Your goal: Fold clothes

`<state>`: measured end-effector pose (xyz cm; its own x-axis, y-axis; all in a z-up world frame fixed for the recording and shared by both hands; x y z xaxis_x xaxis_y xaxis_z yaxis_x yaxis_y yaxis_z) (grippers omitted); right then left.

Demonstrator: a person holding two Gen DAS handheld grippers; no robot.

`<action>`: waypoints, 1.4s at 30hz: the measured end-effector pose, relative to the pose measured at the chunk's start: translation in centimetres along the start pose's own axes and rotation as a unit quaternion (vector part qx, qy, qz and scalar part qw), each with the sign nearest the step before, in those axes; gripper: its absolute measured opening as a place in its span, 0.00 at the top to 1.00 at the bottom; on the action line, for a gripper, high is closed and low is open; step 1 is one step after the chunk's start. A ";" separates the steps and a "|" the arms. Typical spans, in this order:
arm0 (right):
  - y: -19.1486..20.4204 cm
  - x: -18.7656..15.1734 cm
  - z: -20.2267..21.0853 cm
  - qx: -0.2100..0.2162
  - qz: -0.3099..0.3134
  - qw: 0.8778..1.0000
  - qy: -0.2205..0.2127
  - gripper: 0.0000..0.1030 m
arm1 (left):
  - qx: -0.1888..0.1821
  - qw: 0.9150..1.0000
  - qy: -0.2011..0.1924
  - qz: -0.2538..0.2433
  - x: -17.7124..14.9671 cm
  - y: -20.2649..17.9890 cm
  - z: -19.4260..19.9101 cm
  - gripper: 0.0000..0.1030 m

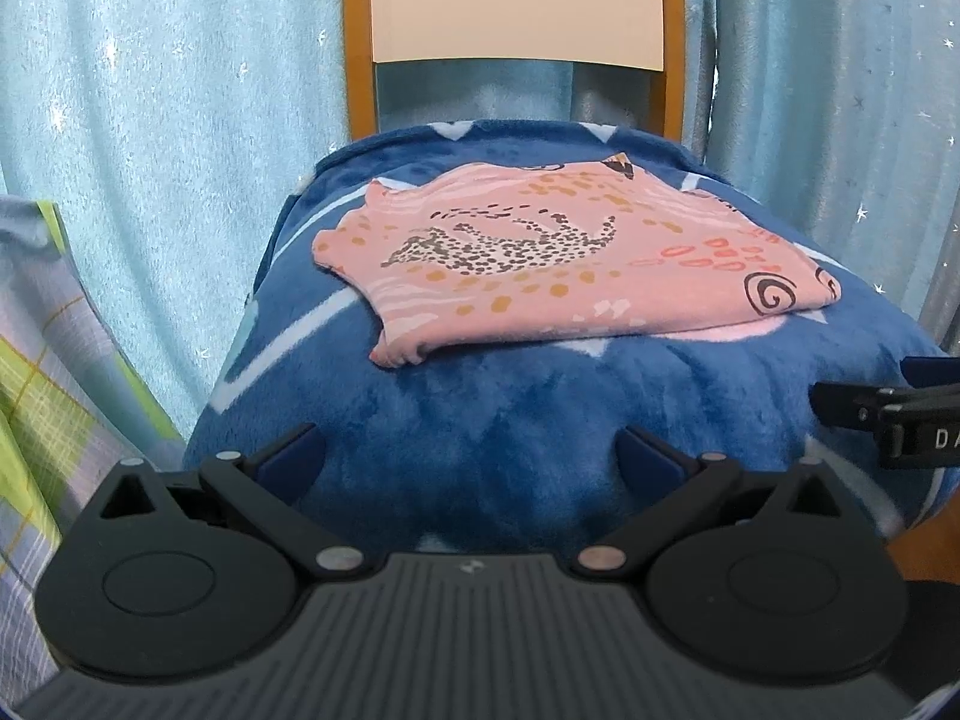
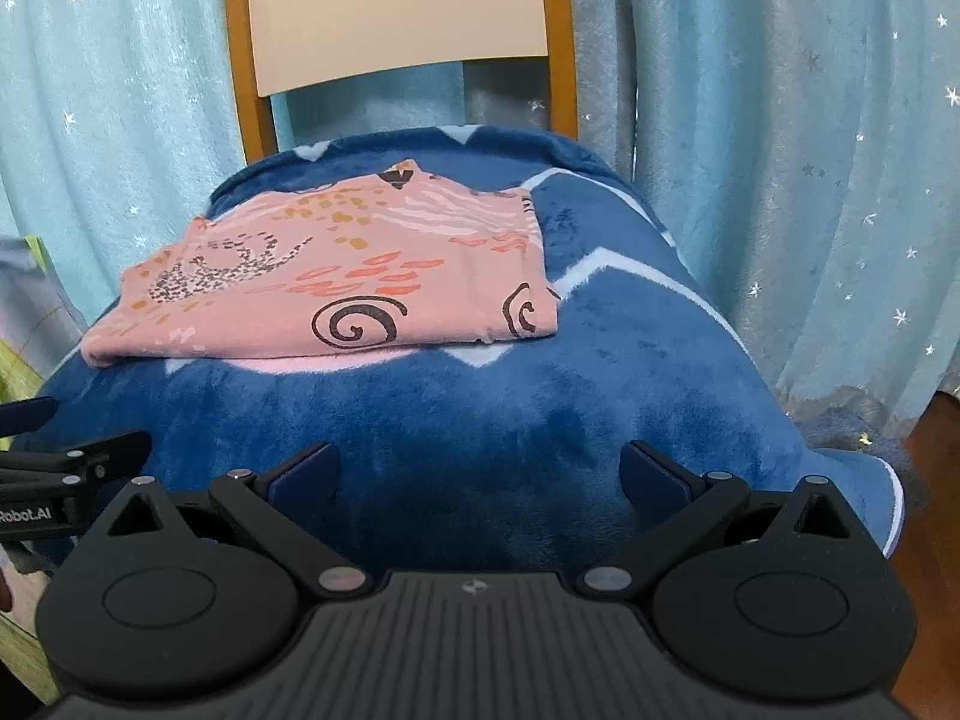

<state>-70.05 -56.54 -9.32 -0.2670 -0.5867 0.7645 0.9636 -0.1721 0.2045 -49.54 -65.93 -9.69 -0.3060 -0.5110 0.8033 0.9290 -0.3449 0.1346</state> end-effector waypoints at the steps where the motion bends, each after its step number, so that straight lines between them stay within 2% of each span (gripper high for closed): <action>1: 0.0 0.0 0.0 -0.001 0.000 1.000 0.000 0.00 | 0.001 1.000 0.001 0.000 0.0 0.0 0.0 0.00; 14: 0.0 0.3 -0.4 -0.006 0.003 1.000 0.000 0.00 | 0.008 1.000 0.002 0.007 0.0 -0.1 0.0 0.00; 27: 0.2 0.4 -0.5 -0.013 0.002 1.000 0.004 0.00 | 0.000 1.000 0.023 -0.015 0.5 -0.3 0.0 0.00; 33: 0.3 0.5 -0.7 -0.018 -0.001 1.000 0.007 0.00 | 0.002 1.000 0.014 0.005 0.2 -0.2 -0.2 0.00; 42: 0.4 0.5 -0.8 -0.020 -0.001 1.000 0.007 0.00 | 0.011 1.000 0.022 0.004 0.6 -0.5 -0.3 0.00</action>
<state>-69.83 -57.48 -9.34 -0.2700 -0.5968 0.7556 0.9617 -0.2056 0.1812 -50.27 -66.32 -9.48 -0.3073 -0.5482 0.7778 0.9354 -0.3243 0.1410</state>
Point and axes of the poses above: each gripper's, at about its wrist camera, not at the fingertips, and z roughly against the way its jaws point, y to its left, x to its top, the point moved 3 cm from there along -z, roughly the way its jaws point, and after that the axes turned 11 degrees about x, right-handed, at the moved point
